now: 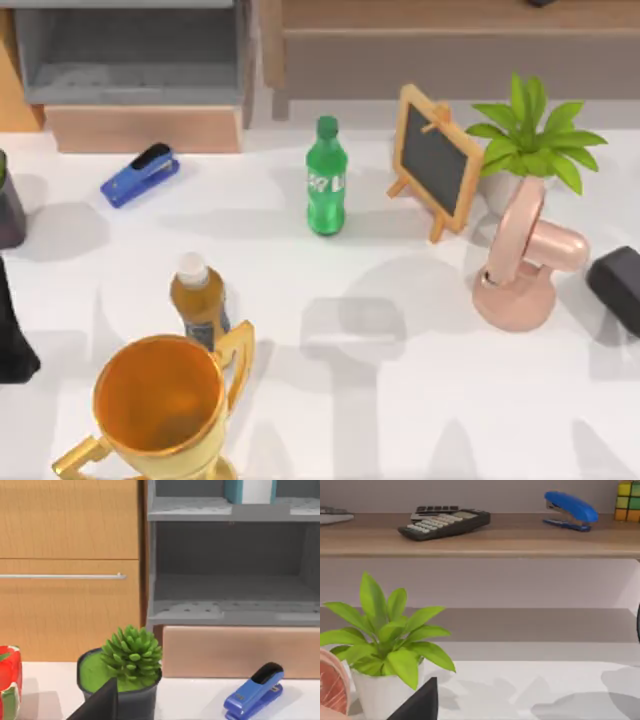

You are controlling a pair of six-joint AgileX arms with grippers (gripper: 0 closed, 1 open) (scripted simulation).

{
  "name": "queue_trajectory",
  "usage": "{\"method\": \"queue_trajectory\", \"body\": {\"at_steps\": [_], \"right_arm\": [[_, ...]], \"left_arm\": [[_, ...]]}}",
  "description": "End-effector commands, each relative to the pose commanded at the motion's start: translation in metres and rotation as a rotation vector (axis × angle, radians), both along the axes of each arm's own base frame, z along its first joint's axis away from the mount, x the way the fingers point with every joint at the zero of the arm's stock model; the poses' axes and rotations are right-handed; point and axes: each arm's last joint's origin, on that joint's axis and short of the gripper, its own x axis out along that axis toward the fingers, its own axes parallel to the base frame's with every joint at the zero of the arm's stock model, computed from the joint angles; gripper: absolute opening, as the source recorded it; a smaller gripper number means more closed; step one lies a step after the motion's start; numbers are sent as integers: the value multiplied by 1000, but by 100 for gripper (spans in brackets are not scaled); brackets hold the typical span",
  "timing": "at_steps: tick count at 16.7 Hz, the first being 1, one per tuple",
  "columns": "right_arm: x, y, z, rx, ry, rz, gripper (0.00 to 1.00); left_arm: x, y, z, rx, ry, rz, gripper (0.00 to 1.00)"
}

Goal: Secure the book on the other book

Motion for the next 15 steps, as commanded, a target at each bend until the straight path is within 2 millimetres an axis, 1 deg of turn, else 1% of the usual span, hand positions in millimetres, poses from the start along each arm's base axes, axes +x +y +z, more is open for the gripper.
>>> {"method": "queue_trajectory", "body": {"at_steps": [2,4,6,9,11,12,13,15], "right_arm": [[0,0,0,0,0,0,100],[0,0,0,0,0,0,100],[0,0,0,0,0,0,100],[0,0,0,0,0,0,100],[0,0,0,0,0,0,100],[0,0,0,0,0,0,100],[0,0,0,0,0,0,100],[0,0,0,0,0,0,100]], "left_arm": [[0,0,0,0,0,0,100],[1,0,7,-1,-6,-1,100],[3,-1,23,-3,-16,-2,100],[15,-3,58,-7,-26,-6,100],[33,-5,84,-11,-26,-8,100],[45,-6,97,-12,-24,-9,100],[60,-8,109,-14,-21,-10,100],[95,-14,128,-16,-13,-12,100]]}}
